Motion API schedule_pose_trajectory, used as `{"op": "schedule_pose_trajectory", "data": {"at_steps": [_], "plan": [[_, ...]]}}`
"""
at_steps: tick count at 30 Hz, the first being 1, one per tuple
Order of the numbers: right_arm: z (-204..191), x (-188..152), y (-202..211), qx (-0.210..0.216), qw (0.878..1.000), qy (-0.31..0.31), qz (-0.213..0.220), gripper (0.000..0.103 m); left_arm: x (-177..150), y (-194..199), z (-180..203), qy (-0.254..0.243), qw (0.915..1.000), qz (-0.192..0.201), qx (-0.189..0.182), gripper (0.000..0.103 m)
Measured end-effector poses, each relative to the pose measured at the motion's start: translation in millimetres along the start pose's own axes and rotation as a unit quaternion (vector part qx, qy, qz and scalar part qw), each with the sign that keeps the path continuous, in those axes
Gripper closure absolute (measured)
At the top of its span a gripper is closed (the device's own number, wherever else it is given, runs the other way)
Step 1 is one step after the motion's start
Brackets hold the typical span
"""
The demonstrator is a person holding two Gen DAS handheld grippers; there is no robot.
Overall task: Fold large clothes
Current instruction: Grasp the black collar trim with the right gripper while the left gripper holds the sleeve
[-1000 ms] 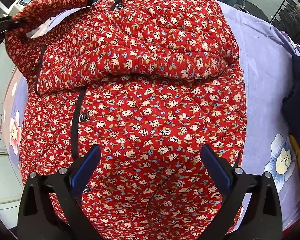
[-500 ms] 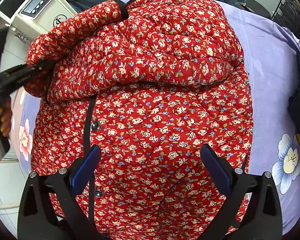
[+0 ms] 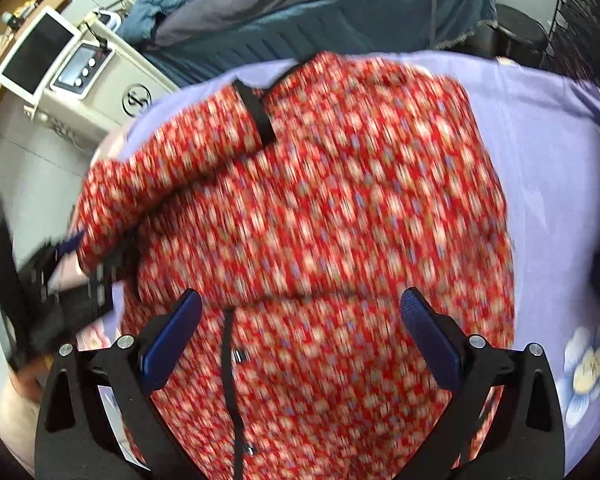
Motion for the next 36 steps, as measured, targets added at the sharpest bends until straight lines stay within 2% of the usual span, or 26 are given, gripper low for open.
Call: {"op": "schedule_pose_trajectory", "data": {"at_steps": [4, 8, 12, 15, 17, 18, 20, 23, 31, 36], "plan": [[-10.3, 35.7, -33.7, 0.028, 0.999, -0.047, 0.002, 0.005, -5.9, 6.7, 0.5, -0.005, 0.9999, 0.001, 0.011, 0.026], [-17.0, 61.0, -65.9, 0.037, 0.995, -0.091, 0.002, 0.005, -8.3, 11.6, 0.1, -0.009, 0.9999, 0.003, 0.014, 0.026], [-26.8, 73.3, -95.6, 0.031, 0.996, -0.086, -0.004, 0.006, -7.7, 10.1, -2.0, -0.002, 0.9999, -0.002, 0.015, 0.026], [-38.3, 80.0, -111.0, 0.043, 0.996, -0.084, -0.007, 0.019, -5.6, 8.6, -4.5, 0.001, 0.9999, -0.003, 0.016, 0.026], [-44.4, 79.5, -118.8, 0.047, 0.996, -0.075, -0.015, 0.038, -4.7, 6.9, -6.8, 0.004, 0.9998, -0.003, 0.018, 0.025], [-49.0, 79.0, -121.7, 0.045, 0.997, -0.063, -0.02, 0.043, -4.7, 5.6, -8.1, 0.006, 0.9998, -0.004, 0.019, 0.025], [-55.1, 78.5, -121.6, 0.039, 0.998, -0.043, -0.016, 0.066, -5.4, 3.7, -10.5, 0.007, 0.9997, -0.007, 0.024, 0.024], [-62.8, 77.8, -114.2, 0.043, 0.999, -0.019, -0.011, 0.086, -7.4, 2.6, -13.5, 0.009, 0.9995, -0.007, 0.031, 0.021], [-63.0, 80.6, -43.9, 0.058, 0.997, 0.033, 0.049, 0.09, -7.2, 9.6, -14.9, 0.007, 0.9997, -0.004, 0.025, 0.021], [-55.4, 77.2, 1.4, 0.051, 0.993, 0.051, 0.088, 0.09, -1.5, 21.0, -13.0, 0.04, 0.9992, 0.004, 0.001, 0.017]]}}
Point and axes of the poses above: each gripper's, at about its wrist camera, not at the fingertips, and y roughly against the way its jaws point, z to its right, x to its top, the point moved 8 cm from there along -y, roughly the way its jaws point, and after that the axes turned 15 degrees about z, right-handed, at the moved point
